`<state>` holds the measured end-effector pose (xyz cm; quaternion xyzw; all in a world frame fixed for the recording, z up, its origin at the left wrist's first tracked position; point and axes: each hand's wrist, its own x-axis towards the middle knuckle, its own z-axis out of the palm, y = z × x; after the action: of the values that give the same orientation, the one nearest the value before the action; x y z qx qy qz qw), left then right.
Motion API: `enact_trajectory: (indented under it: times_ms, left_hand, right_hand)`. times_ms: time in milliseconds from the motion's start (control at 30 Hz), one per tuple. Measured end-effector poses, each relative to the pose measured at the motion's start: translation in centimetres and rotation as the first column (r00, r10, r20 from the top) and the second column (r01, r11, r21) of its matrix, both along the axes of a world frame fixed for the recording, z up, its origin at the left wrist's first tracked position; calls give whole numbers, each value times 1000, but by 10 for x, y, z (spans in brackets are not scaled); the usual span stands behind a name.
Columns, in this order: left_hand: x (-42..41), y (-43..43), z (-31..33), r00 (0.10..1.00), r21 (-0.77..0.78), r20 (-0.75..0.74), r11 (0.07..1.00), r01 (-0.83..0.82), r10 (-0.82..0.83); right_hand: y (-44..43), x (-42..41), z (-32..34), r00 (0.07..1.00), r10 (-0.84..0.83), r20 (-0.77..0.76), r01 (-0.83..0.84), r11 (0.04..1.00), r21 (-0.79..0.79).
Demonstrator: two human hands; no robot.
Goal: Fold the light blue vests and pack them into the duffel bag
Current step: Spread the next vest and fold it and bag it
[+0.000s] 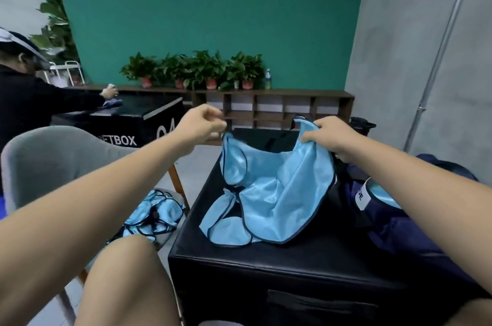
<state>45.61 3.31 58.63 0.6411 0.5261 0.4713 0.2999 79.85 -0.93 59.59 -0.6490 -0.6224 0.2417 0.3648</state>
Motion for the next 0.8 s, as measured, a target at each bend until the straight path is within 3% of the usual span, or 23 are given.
enact_trajectory:
  times_ms: [133,233,367,567,667,800]
  left_hand:
    - [4,-28,-62,984,-95,-167,994,47,-62]
    - [4,-55,-104,909,-140,-382,983,119,-165]
    - [2,-81,-147,755,-222,-557,938,266,-346]
    - [-1,-87,-174,443,-207,-826,919,335,-347]
    - [1,-83,-174,328,-183,-898,928,324,-291]
    - [4,-77,-168,339,-179,-900,942,284,-273]
  right_hand:
    - [6,2,3,997,-17,-70,16,1000,-19]
    - [14,4,3,991,-67,-116,60,996,-66]
    - [27,7,-3,981,-103,-162,88,991,-98]
    - [42,11,-20,959,-149,-242,121,985,-127]
    - [42,10,-26,984,-95,-150,75,988,-135]
    - [34,-5,-34,995,-7,104,19,994,-109]
